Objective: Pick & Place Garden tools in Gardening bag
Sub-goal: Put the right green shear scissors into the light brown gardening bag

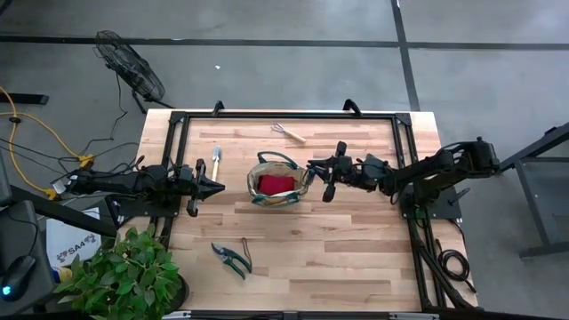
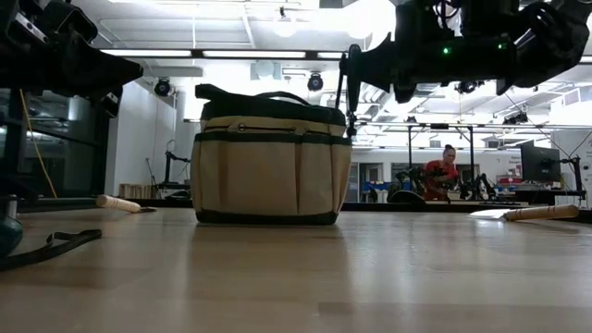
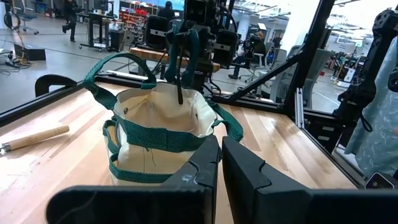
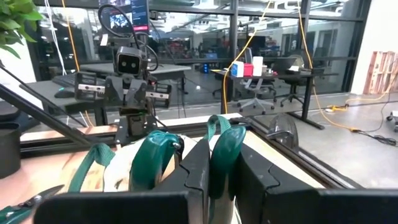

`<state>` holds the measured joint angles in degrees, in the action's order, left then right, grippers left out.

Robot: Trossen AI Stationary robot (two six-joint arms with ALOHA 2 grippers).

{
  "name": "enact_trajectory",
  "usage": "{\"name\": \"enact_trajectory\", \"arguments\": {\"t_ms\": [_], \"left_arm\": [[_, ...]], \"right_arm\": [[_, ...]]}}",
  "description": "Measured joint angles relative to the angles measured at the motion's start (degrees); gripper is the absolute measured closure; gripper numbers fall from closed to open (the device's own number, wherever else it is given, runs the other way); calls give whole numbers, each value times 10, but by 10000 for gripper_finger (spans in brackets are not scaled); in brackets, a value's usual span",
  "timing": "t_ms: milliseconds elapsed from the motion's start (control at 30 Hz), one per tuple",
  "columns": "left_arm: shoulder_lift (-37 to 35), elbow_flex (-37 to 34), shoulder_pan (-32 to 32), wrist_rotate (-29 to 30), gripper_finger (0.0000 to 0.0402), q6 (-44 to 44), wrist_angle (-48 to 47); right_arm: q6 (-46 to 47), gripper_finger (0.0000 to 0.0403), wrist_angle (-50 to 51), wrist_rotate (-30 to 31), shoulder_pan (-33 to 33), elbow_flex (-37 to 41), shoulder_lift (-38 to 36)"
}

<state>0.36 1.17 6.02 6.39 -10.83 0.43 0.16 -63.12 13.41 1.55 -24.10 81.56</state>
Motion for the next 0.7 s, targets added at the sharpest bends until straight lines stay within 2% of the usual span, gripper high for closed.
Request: {"name": "enact_trajectory", "arguments": {"t_ms": [300,700], "left_arm": [[0,0,0,0,382,0,0],[0,0,0,0,382,0,0]], "right_arm": [[1,367,-3,-19,1,0,0],[1,367,-35,-16,5,0,3]]}}
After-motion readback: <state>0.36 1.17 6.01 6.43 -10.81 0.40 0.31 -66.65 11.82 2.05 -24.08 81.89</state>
